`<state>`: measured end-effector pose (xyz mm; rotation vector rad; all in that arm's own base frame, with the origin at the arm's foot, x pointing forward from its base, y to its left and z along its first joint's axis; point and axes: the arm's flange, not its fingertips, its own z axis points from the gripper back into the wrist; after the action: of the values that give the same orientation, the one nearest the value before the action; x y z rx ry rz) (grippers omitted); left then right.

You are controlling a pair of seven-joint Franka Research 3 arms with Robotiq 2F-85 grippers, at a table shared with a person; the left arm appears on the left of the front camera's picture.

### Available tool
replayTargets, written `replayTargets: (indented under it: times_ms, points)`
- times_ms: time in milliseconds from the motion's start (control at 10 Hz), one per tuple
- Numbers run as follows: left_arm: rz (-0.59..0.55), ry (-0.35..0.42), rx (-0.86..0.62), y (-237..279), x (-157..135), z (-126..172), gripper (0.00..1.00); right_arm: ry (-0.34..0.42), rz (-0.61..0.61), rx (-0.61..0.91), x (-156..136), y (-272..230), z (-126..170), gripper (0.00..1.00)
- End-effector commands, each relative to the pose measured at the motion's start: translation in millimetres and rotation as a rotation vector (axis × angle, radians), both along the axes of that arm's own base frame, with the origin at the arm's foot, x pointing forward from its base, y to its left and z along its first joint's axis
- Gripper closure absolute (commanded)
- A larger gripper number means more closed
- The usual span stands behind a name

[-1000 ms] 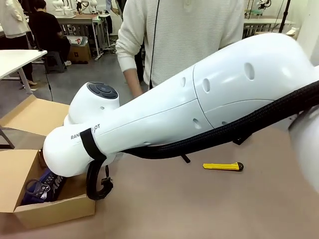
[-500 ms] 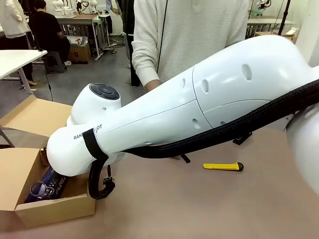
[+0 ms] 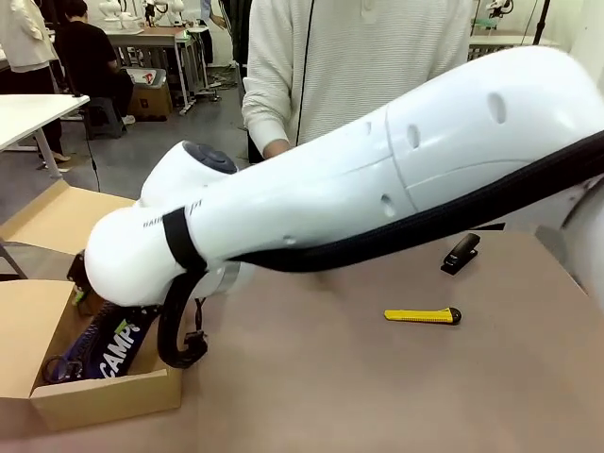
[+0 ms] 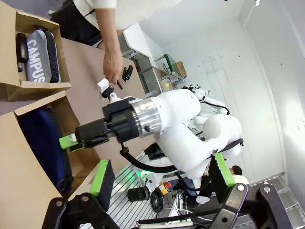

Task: Place items inside the box.
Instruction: Pick up a Pencil pouch or Stapler and place it inside the Mailer Box closest to the robot.

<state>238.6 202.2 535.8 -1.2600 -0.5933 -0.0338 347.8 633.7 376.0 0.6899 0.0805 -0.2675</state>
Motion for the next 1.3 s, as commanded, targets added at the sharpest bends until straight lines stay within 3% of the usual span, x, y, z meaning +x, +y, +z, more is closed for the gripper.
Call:
replayTargets:
  times_ms: [0,200,500,600,700,1000,1100,1200]
  points:
    - [-0.011,-0.026,0.004,0,-2,0,0.0,0.061,-0.013,0.057,-12,-31,16,0.0]
    - [-0.011,-0.026,0.004,0,-2,0,0.0,0.046,0.001,0.07,-22,-55,40,0.0]
    - [-0.011,-0.026,0.004,0,-2,0,0.0,0.061,0.144,0.177,-49,-133,89,0.0]
    - [-0.011,-0.026,0.004,0,-2,0,0.0,0.04,0.17,0.167,-61,-174,104,0.0]
    - [-0.011,-0.026,0.004,0,-2,0,0.0,-0.032,0.148,0.101,-70,-209,112,0.0]
    - [-0.011,-0.026,0.004,0,-2,0,0.0,-0.12,0.084,0.02,-83,-263,101,0.0]
    - [-0.011,-0.026,0.004,0,-2,0,0.0,-0.128,-0.068,-0.034,-84,-238,84,0.0]
    - [-0.011,-0.026,0.004,0,-2,0,0.0,-0.073,0.086,0.036,-77,-257,109,0.0]
